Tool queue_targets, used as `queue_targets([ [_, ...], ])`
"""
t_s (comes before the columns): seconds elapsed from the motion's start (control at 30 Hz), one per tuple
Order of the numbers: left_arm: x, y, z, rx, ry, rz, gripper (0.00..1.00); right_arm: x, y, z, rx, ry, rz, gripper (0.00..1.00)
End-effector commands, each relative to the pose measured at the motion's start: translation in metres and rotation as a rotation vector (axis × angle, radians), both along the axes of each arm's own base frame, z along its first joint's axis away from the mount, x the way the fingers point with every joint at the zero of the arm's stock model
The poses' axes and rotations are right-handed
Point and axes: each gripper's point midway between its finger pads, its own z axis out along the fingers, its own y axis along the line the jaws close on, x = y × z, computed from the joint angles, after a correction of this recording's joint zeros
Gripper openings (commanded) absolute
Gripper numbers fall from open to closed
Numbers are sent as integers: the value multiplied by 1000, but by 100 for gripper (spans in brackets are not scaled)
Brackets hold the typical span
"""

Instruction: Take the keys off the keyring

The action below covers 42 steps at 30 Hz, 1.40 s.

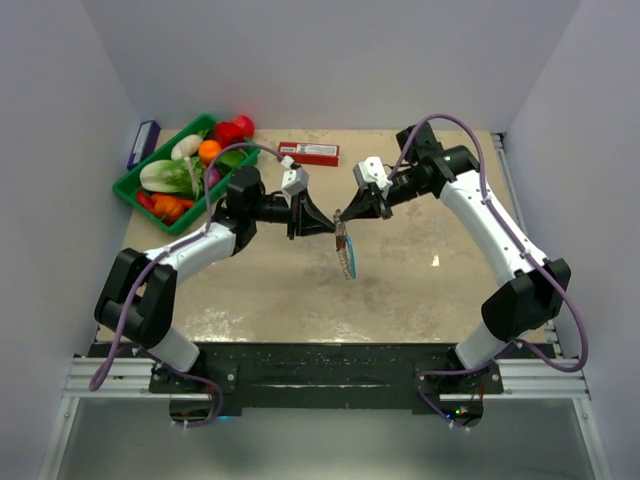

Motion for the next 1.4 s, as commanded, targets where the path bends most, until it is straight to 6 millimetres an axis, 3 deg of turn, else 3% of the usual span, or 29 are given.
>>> queue_targets([
  [0.0, 6, -3, 18, -43, -48, 0, 4, -3, 4, 18, 54, -25, 5, 0],
  [0.47, -17, 1, 34, -89, -40, -103, 4, 11, 6, 19, 75, -41, -91, 0],
  [0.93, -21, 2, 34, -99, -36, -119, 4, 17, 8, 28, 110, -60, -139, 0],
  [1.23, -8, 10, 36, -58, -66, -59, 3, 18, 6, 27, 106, -60, -160, 0],
  [1.37, 5, 12, 27, 10, -187, -13, 2, 21, 7, 30, 124, -47, -187, 0],
])
